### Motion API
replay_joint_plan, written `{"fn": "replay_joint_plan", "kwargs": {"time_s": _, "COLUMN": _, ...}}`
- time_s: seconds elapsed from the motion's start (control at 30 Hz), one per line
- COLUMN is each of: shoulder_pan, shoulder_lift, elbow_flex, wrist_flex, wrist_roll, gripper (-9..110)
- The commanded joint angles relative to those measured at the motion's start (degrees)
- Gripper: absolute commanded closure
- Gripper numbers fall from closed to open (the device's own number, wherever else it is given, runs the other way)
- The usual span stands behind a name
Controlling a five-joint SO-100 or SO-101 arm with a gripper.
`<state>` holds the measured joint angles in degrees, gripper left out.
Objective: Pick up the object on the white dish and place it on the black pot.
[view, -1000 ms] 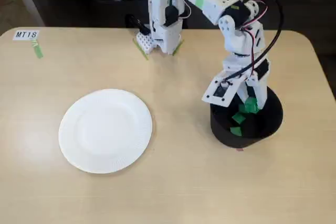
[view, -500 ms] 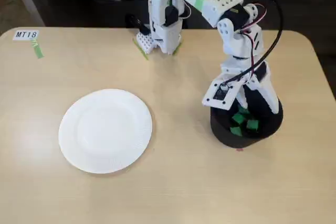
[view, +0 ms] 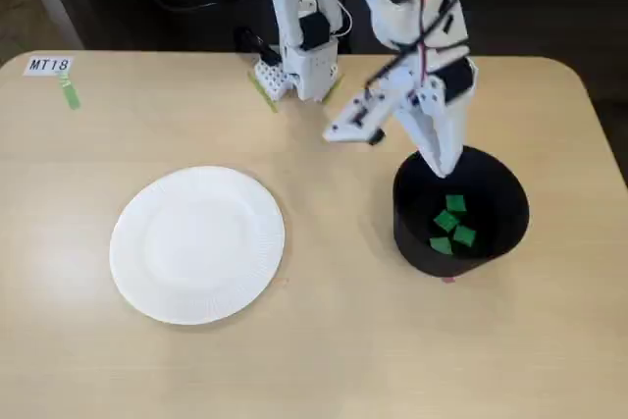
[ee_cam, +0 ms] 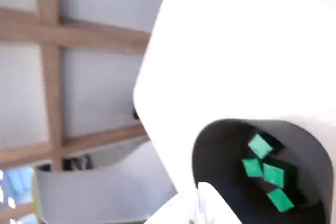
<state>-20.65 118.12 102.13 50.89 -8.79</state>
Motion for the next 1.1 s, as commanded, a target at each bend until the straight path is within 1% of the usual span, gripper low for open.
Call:
{"fn": "replay_joint_plan", "kwargs": {"time_s": 0.0, "shoulder_pan": 8.44, "shoulder_lift": 9.32, "elbow_flex": 1.49, "wrist_flex": 2.64, "wrist_roll": 3.69, "gripper": 101}}
{"fn": "replay_joint_plan", "kwargs": {"time_s": 0.2, "shoulder_pan": 22.85, "shoulder_lift": 27.6, "elbow_flex": 14.41, "wrist_flex": 6.94, "wrist_roll": 9.23, "gripper": 101}}
{"fn": "replay_joint_plan", "kwargs": {"time_s": 0.37, "shoulder_pan": 27.25, "shoulder_lift": 43.68, "elbow_flex": 29.27, "wrist_flex": 10.55, "wrist_roll": 9.93, "gripper": 101}}
{"fn": "replay_joint_plan", "kwargs": {"time_s": 0.53, "shoulder_pan": 26.63, "shoulder_lift": 55.37, "elbow_flex": 40.69, "wrist_flex": 13.8, "wrist_roll": 9.67, "gripper": 101}}
{"fn": "replay_joint_plan", "kwargs": {"time_s": 0.9, "shoulder_pan": 21.71, "shoulder_lift": 72.07, "elbow_flex": 60.64, "wrist_flex": 14.33, "wrist_roll": 8.96, "gripper": 101}}
{"fn": "replay_joint_plan", "kwargs": {"time_s": 1.07, "shoulder_pan": 19.6, "shoulder_lift": 72.6, "elbow_flex": 65.57, "wrist_flex": 13.97, "wrist_roll": 7.73, "gripper": 101}}
